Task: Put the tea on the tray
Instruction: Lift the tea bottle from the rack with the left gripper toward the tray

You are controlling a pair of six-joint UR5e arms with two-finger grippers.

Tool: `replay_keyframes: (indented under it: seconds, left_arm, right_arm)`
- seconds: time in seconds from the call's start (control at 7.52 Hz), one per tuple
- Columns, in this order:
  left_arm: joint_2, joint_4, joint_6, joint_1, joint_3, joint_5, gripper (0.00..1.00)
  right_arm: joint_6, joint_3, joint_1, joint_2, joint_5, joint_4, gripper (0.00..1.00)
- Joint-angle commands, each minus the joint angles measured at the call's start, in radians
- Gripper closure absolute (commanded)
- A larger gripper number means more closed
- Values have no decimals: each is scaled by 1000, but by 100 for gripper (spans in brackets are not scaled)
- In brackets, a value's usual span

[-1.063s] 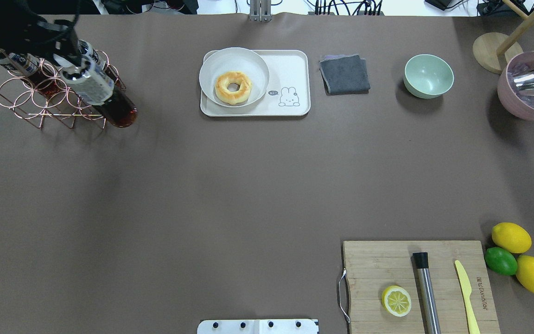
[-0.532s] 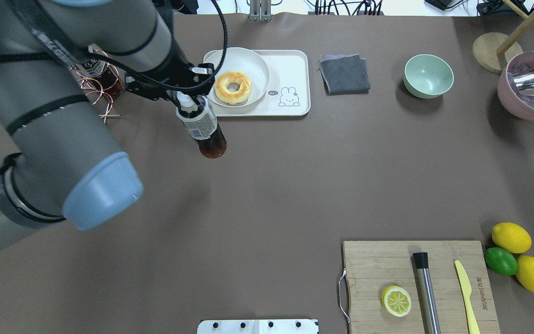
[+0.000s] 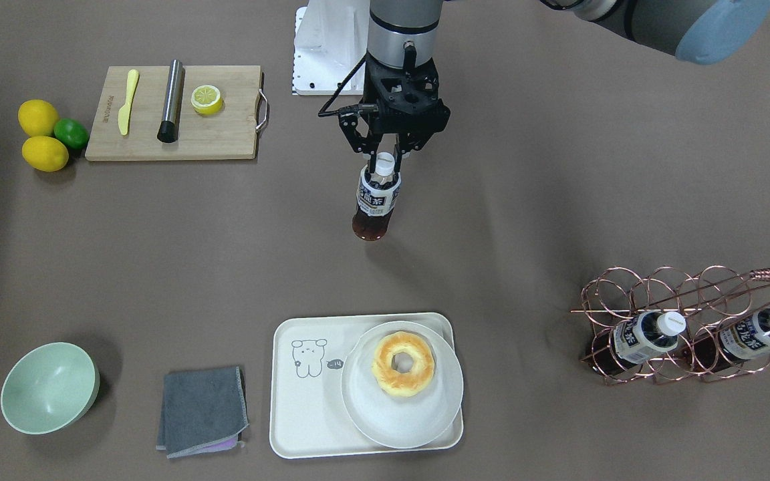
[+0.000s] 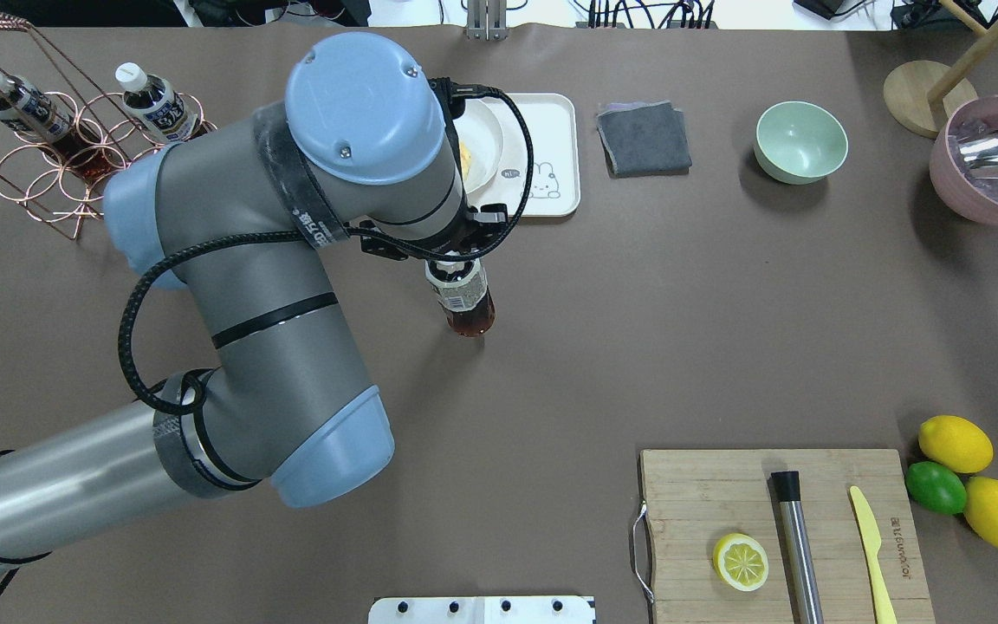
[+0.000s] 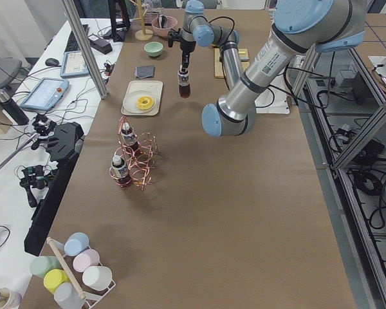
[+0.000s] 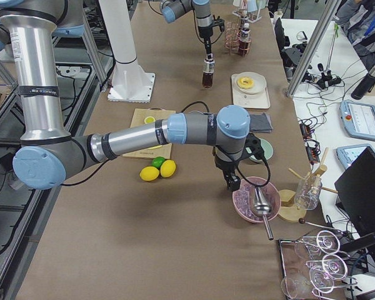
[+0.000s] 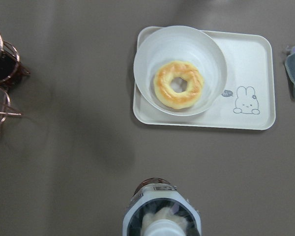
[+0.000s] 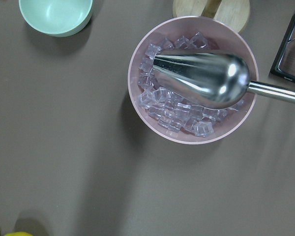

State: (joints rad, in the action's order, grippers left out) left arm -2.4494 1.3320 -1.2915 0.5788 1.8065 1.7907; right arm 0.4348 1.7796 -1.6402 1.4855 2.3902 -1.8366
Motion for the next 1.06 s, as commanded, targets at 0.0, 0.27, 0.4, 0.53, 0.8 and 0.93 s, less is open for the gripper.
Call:
replay_keyframes:
  seconds: [0.0,0.27,0.4,0.53,0.8,0.93]
  left_arm:
    - [-2,30,-20,-31,-32,-30,100]
    - [0,30,-20,-34,-32,-31,100]
    - [0,30,-20,-36,-32,-31,100]
    - [1,32,-19,-42,-32,-31,100]
    - [1,32,-19,-48,-30,-31,84]
    - [1,32,-19,-48,-27,-31,60]
  right_arm:
    - [2,0,17,-1,-23,19,0]
    - [-5,0,25,-1,-23,20,0]
    - [-2,0,26,1,-22,20,0]
    - [-1,0,27,1,-19,20,0]
    - [-4,4,27,12,-9,19,0]
    - [-11,-5,27,12,9,19,0]
